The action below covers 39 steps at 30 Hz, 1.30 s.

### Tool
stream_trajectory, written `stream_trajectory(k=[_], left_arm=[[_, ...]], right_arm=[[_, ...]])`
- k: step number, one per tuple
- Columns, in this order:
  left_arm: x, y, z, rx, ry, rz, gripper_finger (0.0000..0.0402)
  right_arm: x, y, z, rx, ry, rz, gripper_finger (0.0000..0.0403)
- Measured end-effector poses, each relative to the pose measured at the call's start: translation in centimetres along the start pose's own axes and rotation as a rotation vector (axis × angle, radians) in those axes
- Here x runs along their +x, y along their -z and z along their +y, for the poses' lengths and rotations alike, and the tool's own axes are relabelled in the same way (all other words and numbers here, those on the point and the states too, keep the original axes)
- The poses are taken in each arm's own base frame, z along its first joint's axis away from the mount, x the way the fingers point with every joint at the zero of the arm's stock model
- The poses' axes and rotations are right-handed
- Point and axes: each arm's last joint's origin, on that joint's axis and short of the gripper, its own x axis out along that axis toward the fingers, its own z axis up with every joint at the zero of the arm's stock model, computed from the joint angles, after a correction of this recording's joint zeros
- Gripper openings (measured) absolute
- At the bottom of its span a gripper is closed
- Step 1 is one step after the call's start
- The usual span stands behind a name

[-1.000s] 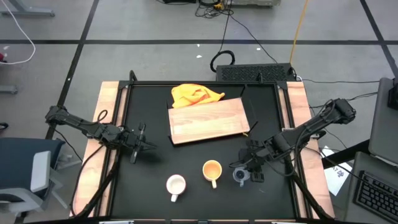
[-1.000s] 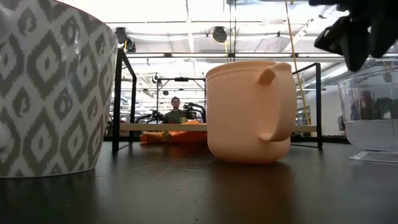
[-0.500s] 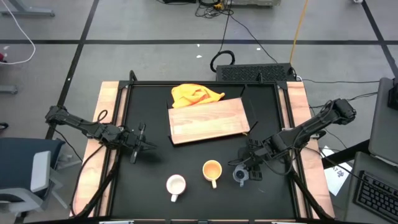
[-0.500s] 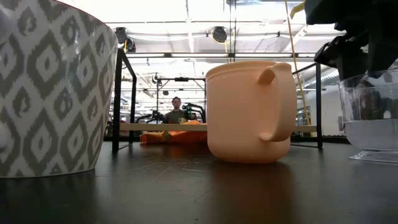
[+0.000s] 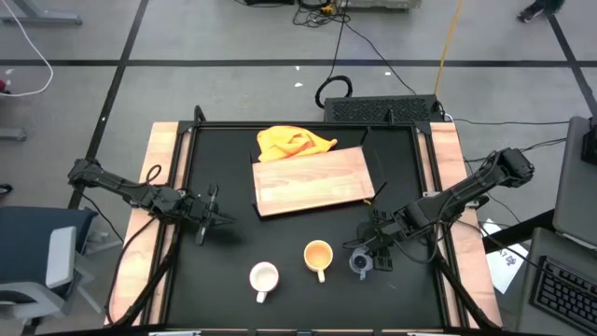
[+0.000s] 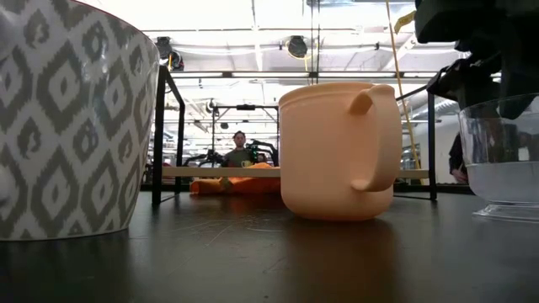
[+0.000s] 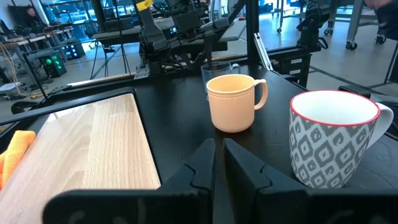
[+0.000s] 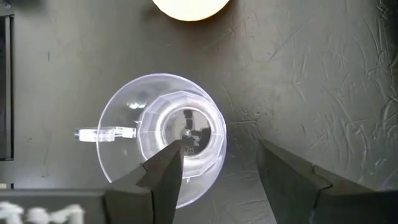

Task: Stack small to large cups/mugs on shelf
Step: Put the transparent mug on the shelf

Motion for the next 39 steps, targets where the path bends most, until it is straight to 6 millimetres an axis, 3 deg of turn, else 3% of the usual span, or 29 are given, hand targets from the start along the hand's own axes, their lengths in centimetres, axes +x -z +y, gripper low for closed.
stream_trajectory(k=[25, 39], left_arm=[[0.00, 0.00, 0.00, 0.000, 0.000, 0.000, 0.0035], [0.00, 0.00, 0.00, 0.000, 0.000, 0.000, 0.0035]], right_arm=[[0.00, -0.03, -0.11, 0.016, 0.039, -0.020, 0.0192], [0.41, 0.33, -0.25, -0.069, 0.028, -0.006, 0.0192]])
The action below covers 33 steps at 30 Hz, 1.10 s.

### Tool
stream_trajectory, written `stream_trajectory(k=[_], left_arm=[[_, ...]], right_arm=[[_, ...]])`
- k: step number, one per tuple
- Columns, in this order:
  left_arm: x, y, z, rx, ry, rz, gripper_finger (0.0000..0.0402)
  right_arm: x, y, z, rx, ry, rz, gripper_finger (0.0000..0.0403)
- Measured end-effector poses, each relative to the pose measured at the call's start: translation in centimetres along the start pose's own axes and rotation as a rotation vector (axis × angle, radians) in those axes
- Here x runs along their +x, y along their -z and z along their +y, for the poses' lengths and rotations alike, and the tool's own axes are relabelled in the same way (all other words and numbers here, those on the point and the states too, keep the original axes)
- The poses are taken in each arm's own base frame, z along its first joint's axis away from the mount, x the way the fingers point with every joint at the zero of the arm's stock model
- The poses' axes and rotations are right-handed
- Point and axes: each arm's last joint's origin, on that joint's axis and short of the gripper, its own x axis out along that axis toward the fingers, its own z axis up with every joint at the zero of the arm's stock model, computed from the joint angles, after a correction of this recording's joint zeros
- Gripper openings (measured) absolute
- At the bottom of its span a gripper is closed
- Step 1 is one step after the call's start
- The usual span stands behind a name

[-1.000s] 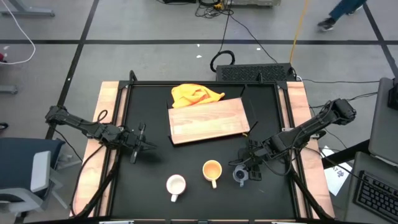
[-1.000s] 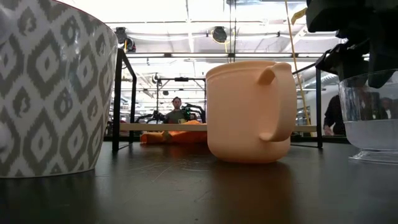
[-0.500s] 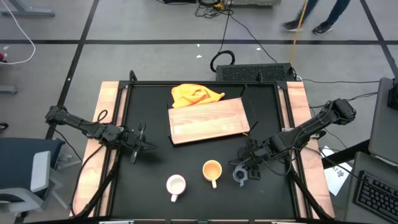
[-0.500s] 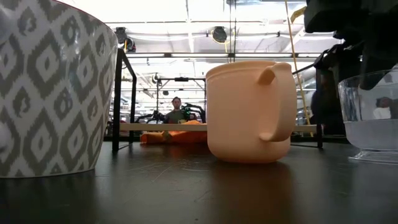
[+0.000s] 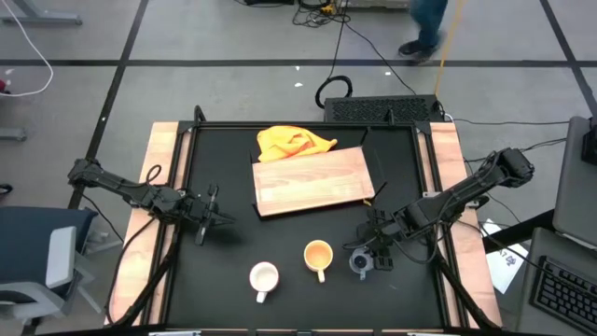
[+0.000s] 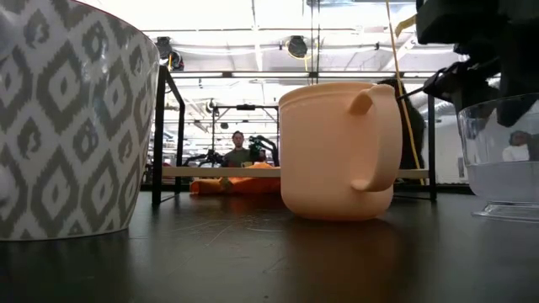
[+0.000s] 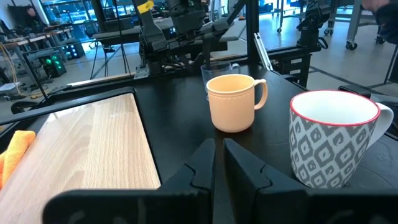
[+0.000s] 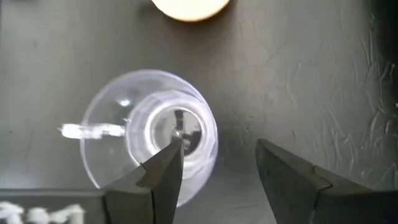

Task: Stack small to large cups/mugs on shelf
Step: Put the transparent mug on the shelf

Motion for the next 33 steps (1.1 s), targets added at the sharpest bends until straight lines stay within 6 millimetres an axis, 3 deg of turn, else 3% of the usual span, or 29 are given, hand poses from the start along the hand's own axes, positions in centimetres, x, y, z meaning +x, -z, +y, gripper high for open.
stream_trajectory(k=[14, 29, 33], left_arm=[[0.00, 0.00, 0.00, 0.000, -0.001, 0.000, 0.0035], [0.00, 0.00, 0.00, 0.000, 0.000, 0.000, 0.0035], [0.00, 0.00, 0.00, 0.000, 0.000, 0.000, 0.0035]], right_arm=[[0.72, 0.50, -0.27, 0.021, -0.002, -0.006, 0.0180], [0.72, 0.42, -0.27, 0.029, 0.000, -0.015, 0.0017], [0.72, 0.36, -0.25, 0.021, -0.001, -0.022, 0.0006]])
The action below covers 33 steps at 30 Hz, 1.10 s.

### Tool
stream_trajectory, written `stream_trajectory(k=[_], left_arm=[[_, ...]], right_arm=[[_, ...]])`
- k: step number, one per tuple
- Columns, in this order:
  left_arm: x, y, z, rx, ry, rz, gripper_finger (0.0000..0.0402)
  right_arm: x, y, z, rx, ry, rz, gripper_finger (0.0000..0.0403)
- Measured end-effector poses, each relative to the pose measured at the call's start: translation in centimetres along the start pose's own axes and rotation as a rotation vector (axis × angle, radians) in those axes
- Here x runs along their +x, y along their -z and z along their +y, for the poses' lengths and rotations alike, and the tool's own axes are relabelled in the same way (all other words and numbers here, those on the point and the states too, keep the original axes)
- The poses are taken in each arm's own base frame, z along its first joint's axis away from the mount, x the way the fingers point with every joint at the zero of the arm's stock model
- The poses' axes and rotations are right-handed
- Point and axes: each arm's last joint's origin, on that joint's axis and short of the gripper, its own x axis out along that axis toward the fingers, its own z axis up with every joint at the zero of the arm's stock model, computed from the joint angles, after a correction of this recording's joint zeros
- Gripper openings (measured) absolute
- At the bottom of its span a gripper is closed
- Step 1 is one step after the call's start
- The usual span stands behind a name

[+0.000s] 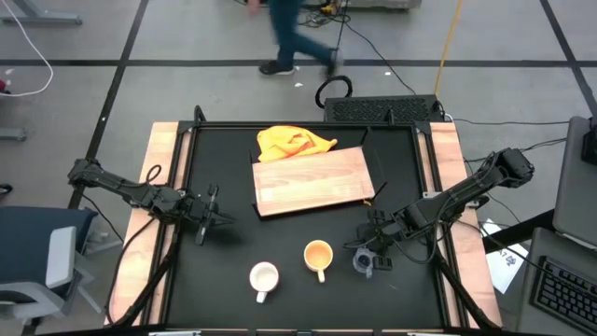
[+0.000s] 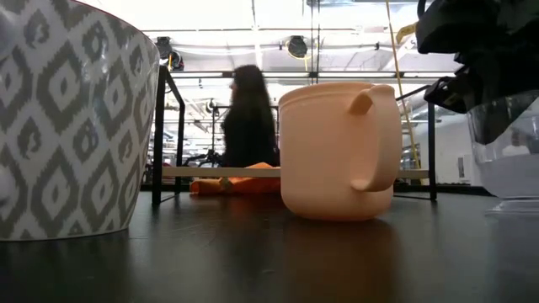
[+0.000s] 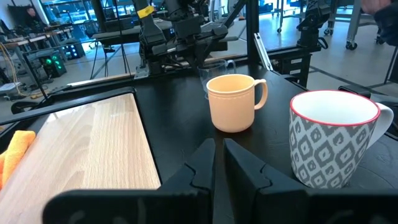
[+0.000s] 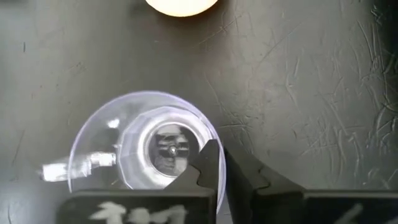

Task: Stack small to large cups/mugs on shelf
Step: Put the transparent mug on the shelf

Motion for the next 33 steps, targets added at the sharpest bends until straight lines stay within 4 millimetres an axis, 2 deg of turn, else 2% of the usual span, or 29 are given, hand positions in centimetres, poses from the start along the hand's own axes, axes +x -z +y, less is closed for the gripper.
stream_trajectory(k=[7, 13, 22, 28, 33], left_arm=[[0.0, 0.0, 0.0, 0.000, 0.000, 0.000, 0.0035], [0.0, 0.0, 0.0, 0.000, 0.000, 0.000, 0.0035], [0.0, 0.0, 0.0, 0.000, 0.000, 0.000, 0.0035], [0.0, 0.0, 0.0, 0.000, 0.000, 0.000, 0.0035], [0.0, 0.0, 0.0, 0.000, 0.000, 0.000, 0.0035]], right_arm=[[-0.6, -0.7, 0.3, -0.047, -0.043, -0.093, 0.0003], [-2.4, -1.4, 0.5, -0.109, -0.073, -0.235, 0.0001], [-4.7, -0.8, 0.0, -0.137, -0.020, -0.312, 0.0001], [-4.6, 0.6, -1.1, -0.121, 0.003, -0.348, 0.0000], [-4.2, 0.2, -1.9, -0.076, 0.018, -0.366, 0.0000]])
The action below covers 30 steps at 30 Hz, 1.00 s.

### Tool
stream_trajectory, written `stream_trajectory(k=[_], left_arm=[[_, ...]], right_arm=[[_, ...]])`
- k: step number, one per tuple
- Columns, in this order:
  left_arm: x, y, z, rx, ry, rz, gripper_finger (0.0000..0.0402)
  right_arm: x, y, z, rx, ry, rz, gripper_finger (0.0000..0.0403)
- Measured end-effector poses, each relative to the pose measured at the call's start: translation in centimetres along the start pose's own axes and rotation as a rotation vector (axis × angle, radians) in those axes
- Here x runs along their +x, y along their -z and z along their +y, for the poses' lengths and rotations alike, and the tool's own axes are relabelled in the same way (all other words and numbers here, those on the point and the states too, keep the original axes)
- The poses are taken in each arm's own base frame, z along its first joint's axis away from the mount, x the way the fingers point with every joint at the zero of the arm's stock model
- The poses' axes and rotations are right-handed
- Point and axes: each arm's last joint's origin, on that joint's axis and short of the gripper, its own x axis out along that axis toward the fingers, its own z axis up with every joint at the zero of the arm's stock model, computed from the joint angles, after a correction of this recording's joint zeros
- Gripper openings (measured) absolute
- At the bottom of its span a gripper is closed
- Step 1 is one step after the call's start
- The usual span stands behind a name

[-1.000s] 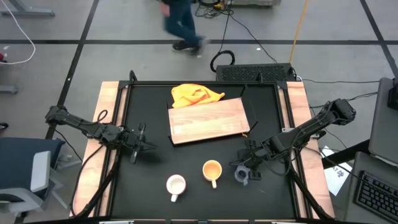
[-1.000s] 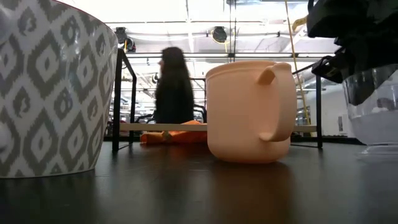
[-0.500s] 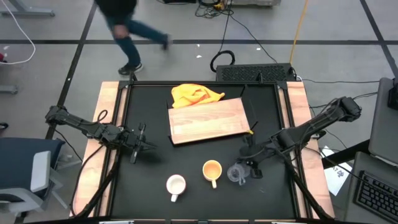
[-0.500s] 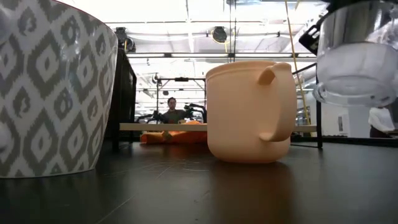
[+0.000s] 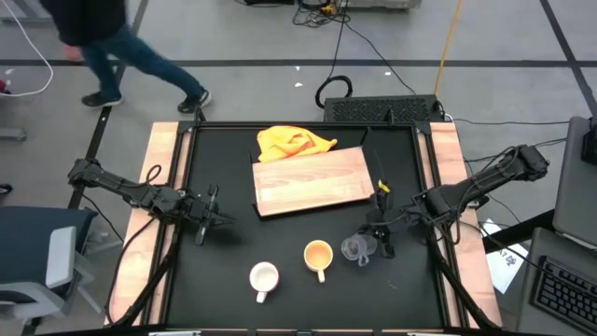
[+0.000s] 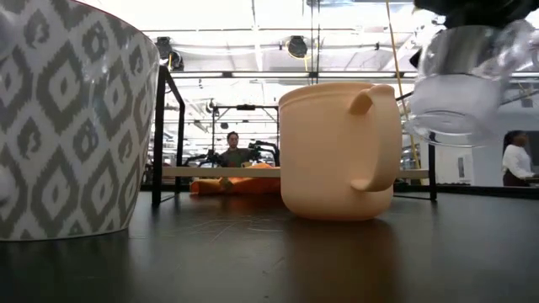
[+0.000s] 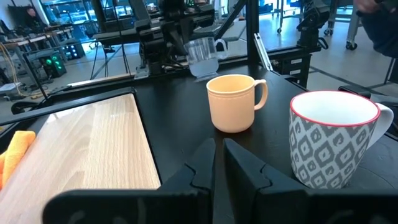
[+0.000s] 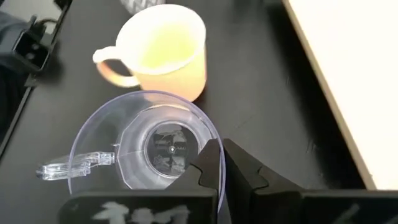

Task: Stack small to large cups/mugs on shelf
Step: Put the transparent mug on the shelf

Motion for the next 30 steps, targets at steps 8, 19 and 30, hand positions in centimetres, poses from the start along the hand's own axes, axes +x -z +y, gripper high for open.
stream_trajectory(k=[8, 19, 30], left_arm=[[0.0, 0.0, 0.0, 0.000, 0.000, 0.000, 0.0035], [0.0, 0.0, 0.0, 0.000, 0.000, 0.000, 0.0035], [0.0, 0.0, 0.0, 0.000, 0.000, 0.000, 0.0035]], right_arm=[[0.8, -1.8, -1.8, 0.004, -0.005, -0.026, 0.0000], [-0.1, -5.3, -4.0, 0.009, -0.008, -0.045, 0.0000], [1.3, -10.6, -5.8, -0.027, 0.033, 0.052, 0.0000]])
